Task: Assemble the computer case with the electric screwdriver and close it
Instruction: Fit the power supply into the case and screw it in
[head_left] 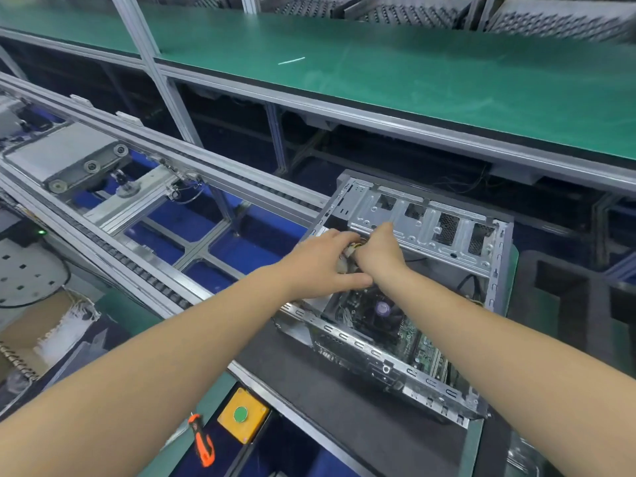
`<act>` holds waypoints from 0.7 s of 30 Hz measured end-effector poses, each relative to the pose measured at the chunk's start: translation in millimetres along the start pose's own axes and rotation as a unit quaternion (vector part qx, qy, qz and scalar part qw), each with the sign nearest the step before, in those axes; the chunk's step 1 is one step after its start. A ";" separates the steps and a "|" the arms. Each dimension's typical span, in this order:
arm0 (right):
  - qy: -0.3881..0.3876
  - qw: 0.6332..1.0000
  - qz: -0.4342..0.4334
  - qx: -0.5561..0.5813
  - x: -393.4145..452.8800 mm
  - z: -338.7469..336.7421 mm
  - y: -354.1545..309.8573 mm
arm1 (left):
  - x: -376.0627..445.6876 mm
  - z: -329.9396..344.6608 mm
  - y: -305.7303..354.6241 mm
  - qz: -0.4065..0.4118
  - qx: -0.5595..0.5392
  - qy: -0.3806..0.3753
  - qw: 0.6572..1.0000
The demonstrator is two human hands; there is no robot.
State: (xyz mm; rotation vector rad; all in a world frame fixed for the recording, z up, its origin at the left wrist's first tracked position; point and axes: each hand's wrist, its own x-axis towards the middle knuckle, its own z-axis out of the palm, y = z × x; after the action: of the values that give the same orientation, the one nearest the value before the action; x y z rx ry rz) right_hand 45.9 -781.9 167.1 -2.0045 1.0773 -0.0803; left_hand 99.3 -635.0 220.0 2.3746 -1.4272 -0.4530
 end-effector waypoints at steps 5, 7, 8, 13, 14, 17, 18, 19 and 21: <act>-0.193 0.962 0.022 0.191 -5.9 -22.0 24.7 | 18.8 15.5 -22.1 0.029 0.184 0.012 0.982; -0.233 0.965 0.026 0.119 -14.8 -24.4 37.5 | 21.7 14.1 -32.2 0.018 0.172 0.041 0.984; -0.267 0.962 0.025 0.058 -20.4 -21.5 42.3 | 23.5 12.9 -36.7 0.010 0.164 0.046 0.985; -0.373 0.925 0.046 -0.059 -40.1 13.8 33.1 | 25.4 12.2 -46.4 0.008 0.160 0.058 0.985; -0.368 0.926 0.064 -0.059 -40.0 20.6 29.9 | 24.2 12.9 -46.7 0.008 0.158 0.059 0.986; -0.387 0.912 0.101 -0.089 -40.5 31.7 26.9 | 23.2 14.7 -49.2 0.003 0.149 0.065 0.987; -0.396 0.907 0.115 -0.089 -41.2 33.2 26.6 | 23.4 15.2 -50.2 0.002 0.147 0.068 0.987; -0.401 0.903 0.130 -0.078 -41.4 34.5 26.8 | 23.8 15.9 -50.8 0.001 0.144 0.072 0.987; -0.390 0.906 0.160 -0.035 -42.3 37.6 27.4 | 23.6 18.2 -51.0 0.002 0.137 0.076 0.988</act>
State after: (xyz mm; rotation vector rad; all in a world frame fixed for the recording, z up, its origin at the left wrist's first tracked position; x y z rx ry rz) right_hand 16.7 -735.3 136.8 -1.6333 0.8495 0.8748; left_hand 141.9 -635.5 179.2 2.5520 -1.5061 -0.0729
